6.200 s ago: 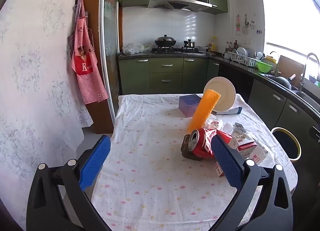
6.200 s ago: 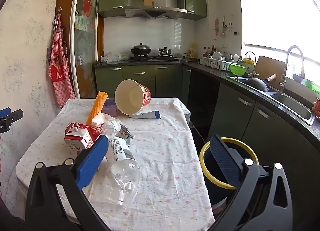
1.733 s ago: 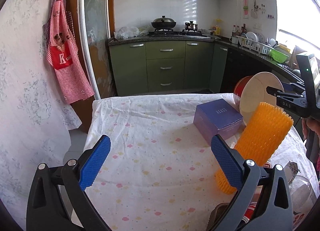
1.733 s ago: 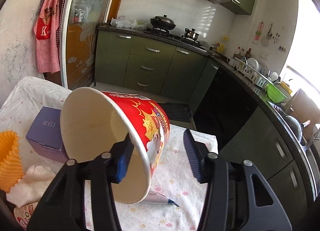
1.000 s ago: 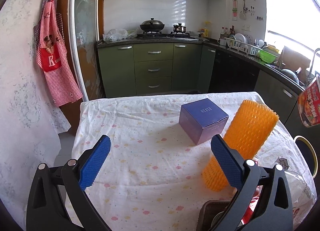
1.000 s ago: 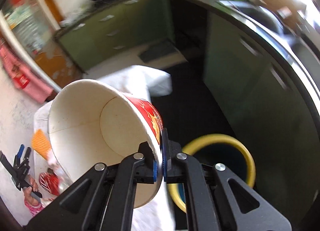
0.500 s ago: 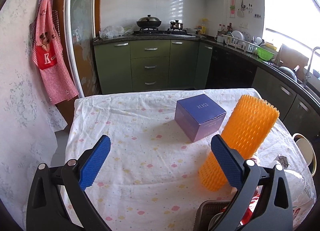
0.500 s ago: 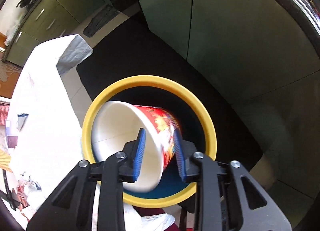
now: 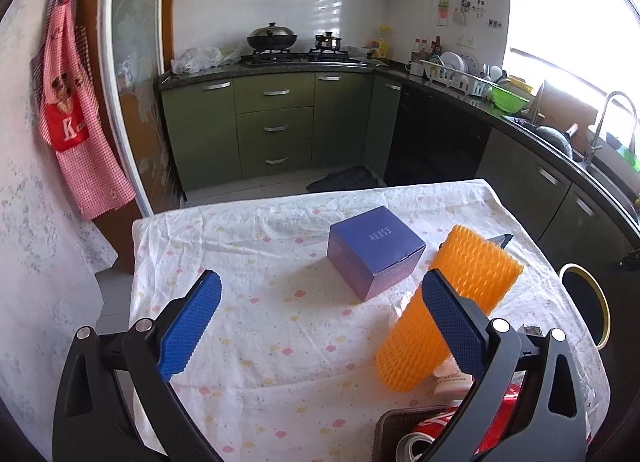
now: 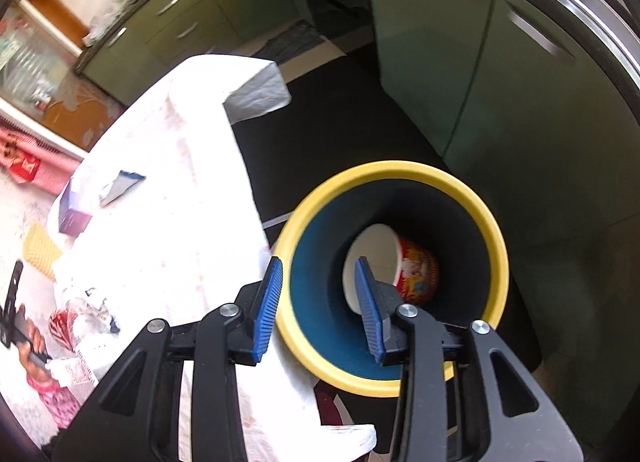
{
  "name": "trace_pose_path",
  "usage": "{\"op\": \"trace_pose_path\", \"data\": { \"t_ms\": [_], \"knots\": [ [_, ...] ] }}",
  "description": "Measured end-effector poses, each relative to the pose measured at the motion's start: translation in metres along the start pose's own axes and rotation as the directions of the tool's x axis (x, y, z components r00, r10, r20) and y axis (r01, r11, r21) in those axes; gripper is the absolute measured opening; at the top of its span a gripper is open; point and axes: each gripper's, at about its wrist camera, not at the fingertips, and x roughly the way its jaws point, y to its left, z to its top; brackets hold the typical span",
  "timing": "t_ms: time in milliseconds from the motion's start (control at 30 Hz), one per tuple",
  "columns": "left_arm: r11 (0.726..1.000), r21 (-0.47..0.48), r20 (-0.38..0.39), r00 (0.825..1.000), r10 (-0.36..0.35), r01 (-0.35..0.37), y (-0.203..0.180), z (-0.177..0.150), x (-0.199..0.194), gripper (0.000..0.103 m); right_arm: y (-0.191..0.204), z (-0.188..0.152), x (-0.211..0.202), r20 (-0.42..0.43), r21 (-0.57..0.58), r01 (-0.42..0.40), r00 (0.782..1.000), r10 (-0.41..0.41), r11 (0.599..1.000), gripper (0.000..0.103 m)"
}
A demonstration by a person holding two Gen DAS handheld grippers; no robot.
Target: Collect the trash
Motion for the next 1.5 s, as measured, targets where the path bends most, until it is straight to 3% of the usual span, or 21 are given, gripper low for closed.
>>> {"op": "trace_pose_path", "data": {
  "t_ms": [133,267,367,500,600,767,933,1033,1100,1167,1267,1500],
  "knots": [
    [1.000,0.009,-0.086,0.996,0.024,-0.024,-0.005,0.026,0.023,0.099,0.017,-0.001,0.001,-0.003,-0.022,-0.010,1.000,0.010,1.000,0.038],
    [0.997,-0.058,-0.280,0.960,0.025,-0.043,-0.010,0.060,0.073,0.099,0.027,0.002,0.006,-0.013,-0.032,-0.012,1.000,0.011,0.999,0.039],
    [0.990,-0.112,-0.423,0.906,0.026,-0.081,-0.019,0.084,0.116,0.099,0.034,0.003,0.005,-0.018,-0.044,-0.019,1.000,0.018,0.999,0.041],
    [0.965,-0.212,-0.590,0.807,0.001,-0.156,-0.032,0.090,0.163,0.099,0.039,0.001,0.003,-0.019,-0.070,-0.030,0.999,0.029,0.997,0.042],
    [0.935,-0.279,-0.652,0.758,-0.016,-0.221,-0.040,0.081,0.181,0.099,0.037,-0.002,0.003,-0.021,-0.085,-0.045,0.999,0.043,0.995,0.043],
    [0.898,-0.341,-0.663,0.749,-0.021,-0.276,-0.049,0.071,0.193,0.099,0.024,-0.007,0.009,-0.037,-0.084,-0.068,0.997,0.065,0.994,0.043],
    [0.879,-0.334,-0.721,0.693,-0.006,-0.341,-0.053,0.052,0.216,0.099,0.015,-0.008,0.014,-0.044,-0.079,-0.086,0.996,0.082,0.993,0.043],
    [0.878,-0.311,-0.739,0.673,0.017,-0.363,-0.055,0.040,0.222,0.092,0.012,-0.008,0.015,-0.041,-0.082,-0.088,0.996,0.085,0.993,0.043],
    [0.883,-0.306,-0.743,0.669,0.012,-0.356,-0.057,0.033,0.224,0.077,0.011,-0.009,0.017,-0.043,-0.083,-0.090,0.995,0.087,0.992,0.043],
    [0.887,-0.307,-0.737,0.676,0.007,-0.344,-0.059,0.032,0.222,0.077,0.010,-0.010,0.019,-0.045,-0.086,-0.089,0.995,0.085,0.992,0.043],
    [0.898,-0.304,-0.710,0.704,0.010,-0.319,-0.059,0.039,0.211,0.076,0.009,-0.013,0.021,-0.047,-0.086,-0.096,0.995,0.093,0.992,0.043],
    [0.942,-0.258,-0.606,0.795,0.014,-0.213,-0.078,0.070,0.163,0.076,0.009,-0.017,0.012,-0.016,-0.094,-0.094,0.996,0.093,0.991,0.043]
  ]
}}
